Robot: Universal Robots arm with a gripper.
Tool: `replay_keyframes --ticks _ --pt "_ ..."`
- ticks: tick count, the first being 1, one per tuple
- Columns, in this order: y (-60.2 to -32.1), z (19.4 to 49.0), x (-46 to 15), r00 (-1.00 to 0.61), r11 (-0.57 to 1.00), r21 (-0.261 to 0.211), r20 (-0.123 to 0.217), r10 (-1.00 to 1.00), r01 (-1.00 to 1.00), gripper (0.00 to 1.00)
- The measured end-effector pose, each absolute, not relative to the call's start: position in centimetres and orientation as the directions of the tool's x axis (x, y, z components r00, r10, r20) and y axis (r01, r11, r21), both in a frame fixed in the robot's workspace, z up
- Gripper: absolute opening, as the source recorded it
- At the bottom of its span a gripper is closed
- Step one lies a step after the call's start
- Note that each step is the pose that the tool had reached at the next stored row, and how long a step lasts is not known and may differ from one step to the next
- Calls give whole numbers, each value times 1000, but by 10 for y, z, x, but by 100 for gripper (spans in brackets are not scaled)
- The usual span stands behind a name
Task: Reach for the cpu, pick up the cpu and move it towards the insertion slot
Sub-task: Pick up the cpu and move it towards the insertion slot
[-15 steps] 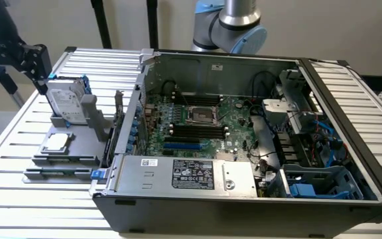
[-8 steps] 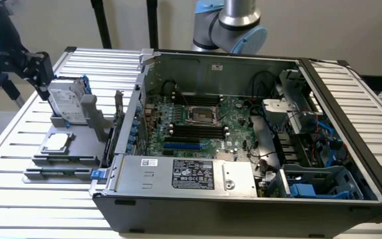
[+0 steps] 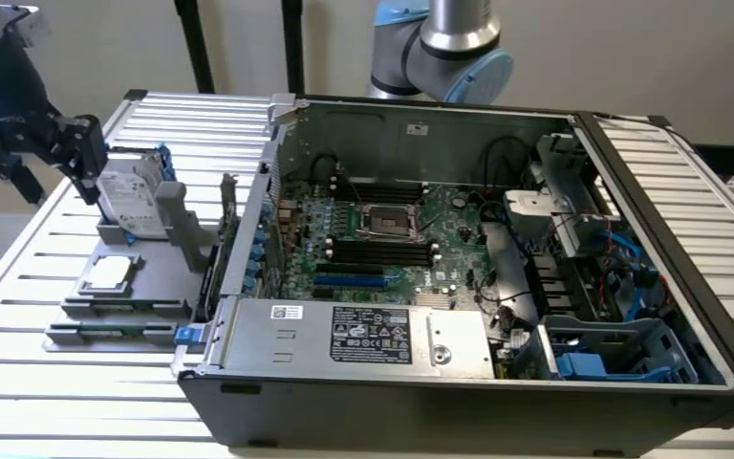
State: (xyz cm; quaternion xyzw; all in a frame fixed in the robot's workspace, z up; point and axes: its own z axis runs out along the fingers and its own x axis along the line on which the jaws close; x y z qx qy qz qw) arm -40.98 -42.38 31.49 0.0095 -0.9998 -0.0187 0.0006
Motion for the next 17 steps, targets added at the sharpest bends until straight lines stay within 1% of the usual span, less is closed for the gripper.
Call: replay_keyframes --ticks 17 --pt "-425 284 -410 -1000 999 37 1 -19 -19 65"
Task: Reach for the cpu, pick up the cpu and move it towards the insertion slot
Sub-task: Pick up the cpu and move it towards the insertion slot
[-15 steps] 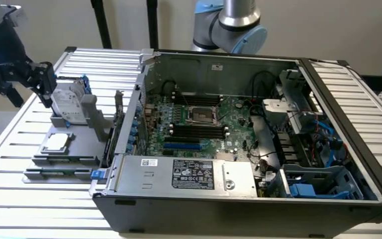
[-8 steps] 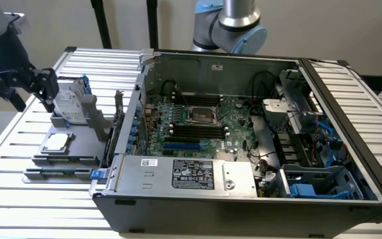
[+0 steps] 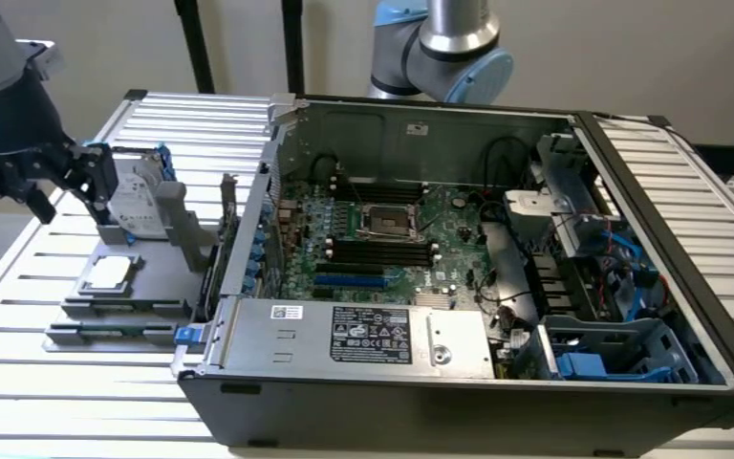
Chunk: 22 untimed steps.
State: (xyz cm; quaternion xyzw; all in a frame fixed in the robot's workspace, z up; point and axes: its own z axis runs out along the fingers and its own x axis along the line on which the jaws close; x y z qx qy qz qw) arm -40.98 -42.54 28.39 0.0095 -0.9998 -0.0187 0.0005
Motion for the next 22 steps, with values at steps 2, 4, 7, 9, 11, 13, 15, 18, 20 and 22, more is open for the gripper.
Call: replay_keyframes --ticks 2,4,7,9,11,13,15,18,20,22 --pt "-425 280 -410 -1000 999 37 1 -19 -19 65" --pt "-425 277 -410 -1000 999 37 1 -19 -19 65" --pt "-425 271 -410 -1000 999 37 1 -19 -19 65" --pt "-425 268 -410 -1000 999 37 1 -19 -19 65" --pt "-425 264 -410 -1000 999 37 1 -19 -19 65" --pt "-426 260 -410 -1000 999 37 1 -19 -19 65" --pt "-426 257 -410 -1000 999 37 1 -19 -19 65" --pt "-426 251 -410 -1000 999 37 1 -19 -19 65" --pt "-426 248 -410 -1000 999 37 1 -19 -19 65" --pt "-426 244 -410 -1000 999 37 1 -19 -19 65"
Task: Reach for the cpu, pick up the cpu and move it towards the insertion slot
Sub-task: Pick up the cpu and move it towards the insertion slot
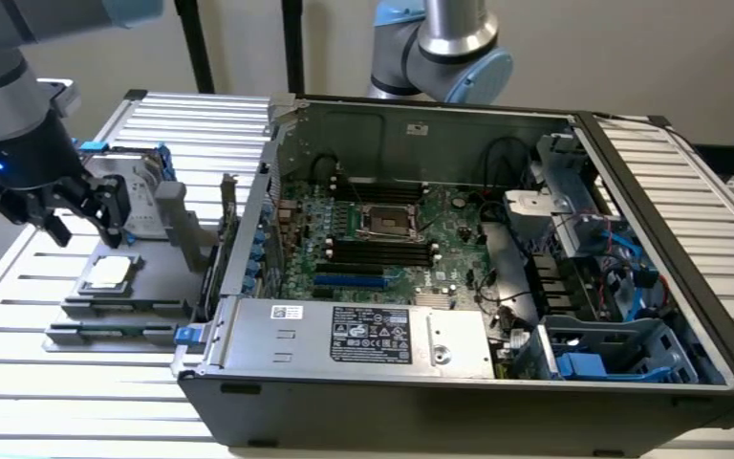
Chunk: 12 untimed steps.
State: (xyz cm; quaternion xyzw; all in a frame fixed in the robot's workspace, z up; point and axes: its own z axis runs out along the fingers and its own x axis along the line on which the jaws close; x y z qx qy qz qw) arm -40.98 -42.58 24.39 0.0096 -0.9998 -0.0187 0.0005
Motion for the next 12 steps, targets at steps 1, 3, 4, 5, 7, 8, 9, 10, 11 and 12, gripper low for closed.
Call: replay_keyframes --ticks 1,3,4,5,7,8,9,10,11,12 --pt "-426 242 -410 -1000 999 37 1 -19 -19 65" --pt "-426 238 -410 -1000 999 37 1 -19 -19 65" --pt "-426 237 -410 -1000 999 37 1 -19 -19 65" --pt "-426 235 -410 -1000 999 37 1 -19 -19 65" --pt "-426 231 -410 -1000 999 37 1 -19 -19 65" --pt "-426 229 -410 -1000 999 37 1 -19 -19 65" --pt "-426 227 -410 -1000 999 37 1 -19 -19 65" --pt "-426 226 -410 -1000 999 37 1 -19 -19 65" --pt "-426 224 -410 -1000 999 37 1 -19 -19 65" --pt "-426 222 -410 -1000 999 37 1 -19 -19 65"
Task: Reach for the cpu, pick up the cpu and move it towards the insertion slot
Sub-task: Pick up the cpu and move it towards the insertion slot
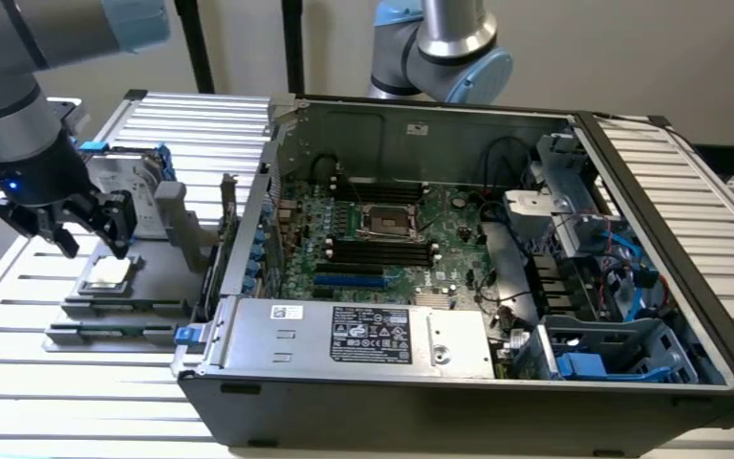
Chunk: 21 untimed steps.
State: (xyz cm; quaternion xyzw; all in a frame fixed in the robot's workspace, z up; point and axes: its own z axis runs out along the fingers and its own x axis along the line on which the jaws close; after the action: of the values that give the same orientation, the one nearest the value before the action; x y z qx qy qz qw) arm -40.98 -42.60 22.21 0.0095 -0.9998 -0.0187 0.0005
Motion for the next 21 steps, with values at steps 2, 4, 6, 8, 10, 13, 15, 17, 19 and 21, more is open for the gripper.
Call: replay_keyframes --ticks 2,4,6,8,10,13,15,17,19,21 --pt "-426 218 -410 -1000 999 37 1 -19 -19 65" --pt "-426 215 -410 -1000 999 37 1 -19 -19 65" --pt "-426 211 -410 -1000 999 37 1 -19 -19 65" --pt "-426 208 -410 -1000 999 37 1 -19 -19 65" --pt "-426 204 -410 -1000 999 37 1 -19 -19 65" --pt "-426 198 -410 -1000 999 37 1 -19 -19 65" --pt "-426 195 -410 -1000 999 37 1 -19 -19 65" --pt "-426 193 -410 -1000 999 37 1 -19 -19 65" --pt "-426 193 -410 -1000 999 37 1 -19 -19 65" --pt "-426 192 -409 -1000 999 37 1 -19 -19 65"
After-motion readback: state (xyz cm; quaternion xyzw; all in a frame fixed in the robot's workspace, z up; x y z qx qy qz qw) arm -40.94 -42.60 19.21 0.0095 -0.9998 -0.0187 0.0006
